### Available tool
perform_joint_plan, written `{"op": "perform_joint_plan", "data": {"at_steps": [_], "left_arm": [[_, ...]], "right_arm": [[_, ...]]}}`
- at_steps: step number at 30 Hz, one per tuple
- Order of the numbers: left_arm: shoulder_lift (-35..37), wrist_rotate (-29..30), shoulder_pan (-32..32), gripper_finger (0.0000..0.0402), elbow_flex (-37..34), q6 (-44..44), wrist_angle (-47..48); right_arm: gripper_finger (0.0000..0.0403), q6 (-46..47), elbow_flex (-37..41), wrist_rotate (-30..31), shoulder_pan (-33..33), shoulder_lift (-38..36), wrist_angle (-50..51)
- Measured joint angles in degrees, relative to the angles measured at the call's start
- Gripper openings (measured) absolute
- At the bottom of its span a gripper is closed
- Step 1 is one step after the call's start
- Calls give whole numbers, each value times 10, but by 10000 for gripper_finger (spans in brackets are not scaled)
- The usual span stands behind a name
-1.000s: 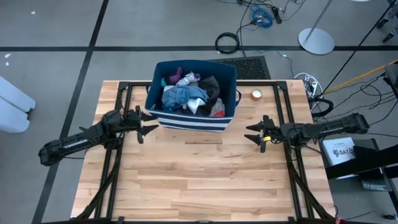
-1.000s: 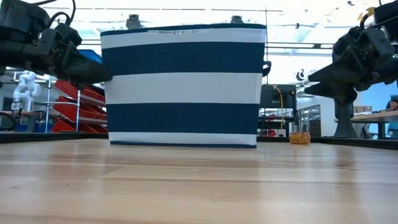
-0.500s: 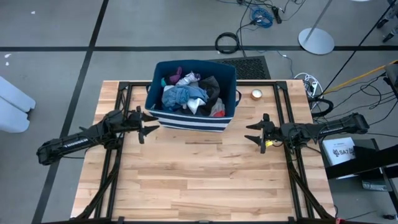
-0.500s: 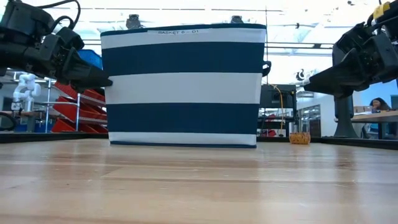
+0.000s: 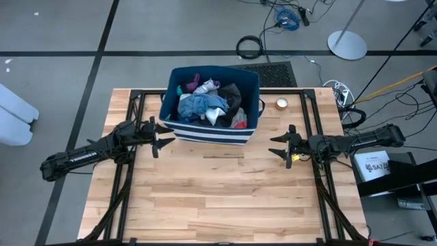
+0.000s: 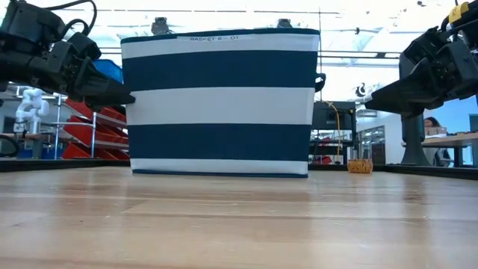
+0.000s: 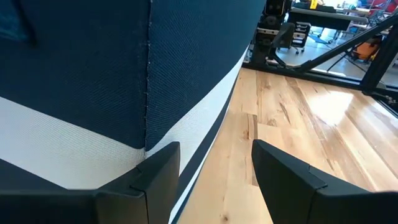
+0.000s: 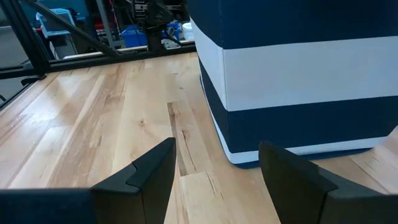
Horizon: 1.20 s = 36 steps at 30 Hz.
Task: Sort clothes
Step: Return to Home Position
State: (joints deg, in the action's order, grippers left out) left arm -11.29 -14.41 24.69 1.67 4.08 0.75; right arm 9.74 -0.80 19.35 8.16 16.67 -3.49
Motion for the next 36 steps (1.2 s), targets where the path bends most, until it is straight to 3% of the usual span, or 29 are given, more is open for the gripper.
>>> {"op": "perform_joint_plan", "data": {"at_steps": [8,19,36], "left_arm": [[0,0,0,210,0,0,0],[0,0,0,210,0,0,0],[0,0,0,210,0,0,0]], "right_arm": [[217,0,0,0,0,-4,0],[217,0,0,0,0,-81,-2],[217,0,0,0,0,-57,0]]}}
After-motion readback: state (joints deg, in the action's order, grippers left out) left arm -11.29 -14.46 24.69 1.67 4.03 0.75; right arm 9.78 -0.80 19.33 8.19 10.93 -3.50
